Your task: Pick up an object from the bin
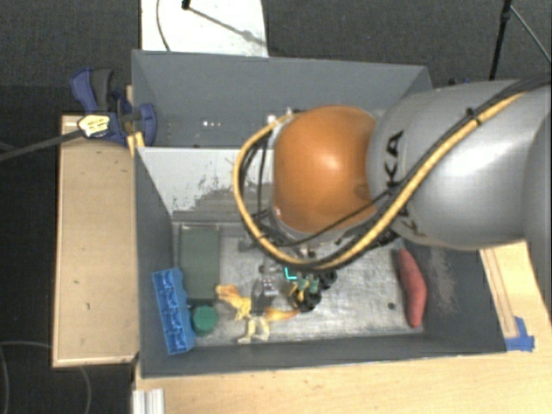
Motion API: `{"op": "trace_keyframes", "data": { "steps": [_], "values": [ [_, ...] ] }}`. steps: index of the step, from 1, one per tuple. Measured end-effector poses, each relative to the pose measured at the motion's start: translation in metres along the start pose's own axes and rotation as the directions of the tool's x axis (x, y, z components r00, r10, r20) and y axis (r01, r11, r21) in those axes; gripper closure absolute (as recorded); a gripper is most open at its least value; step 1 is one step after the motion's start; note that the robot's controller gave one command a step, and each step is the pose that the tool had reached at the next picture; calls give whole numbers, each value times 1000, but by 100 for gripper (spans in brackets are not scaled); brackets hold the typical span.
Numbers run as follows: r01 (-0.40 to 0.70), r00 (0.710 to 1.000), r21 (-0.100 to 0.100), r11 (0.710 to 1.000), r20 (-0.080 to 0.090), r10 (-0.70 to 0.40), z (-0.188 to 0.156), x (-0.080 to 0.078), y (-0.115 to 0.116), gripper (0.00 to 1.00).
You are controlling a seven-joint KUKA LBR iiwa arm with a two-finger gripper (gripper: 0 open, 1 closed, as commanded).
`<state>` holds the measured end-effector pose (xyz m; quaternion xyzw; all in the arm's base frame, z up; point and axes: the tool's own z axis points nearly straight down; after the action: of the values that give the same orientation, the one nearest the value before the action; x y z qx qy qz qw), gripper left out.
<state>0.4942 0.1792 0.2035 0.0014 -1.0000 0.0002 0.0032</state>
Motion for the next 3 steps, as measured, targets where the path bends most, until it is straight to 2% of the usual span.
{"op": "trace_keyframes", "data": {
  "steps": [1,2,3],
  "values": [
    [-5,1000,-2,1000,8,5,-4,-2,-1,0],
    [52,999,-3,999,15,-52,37,-6,-17,0],
    [322,947,1,947,5,-322,66,-4,-20,0]
  ]
}}
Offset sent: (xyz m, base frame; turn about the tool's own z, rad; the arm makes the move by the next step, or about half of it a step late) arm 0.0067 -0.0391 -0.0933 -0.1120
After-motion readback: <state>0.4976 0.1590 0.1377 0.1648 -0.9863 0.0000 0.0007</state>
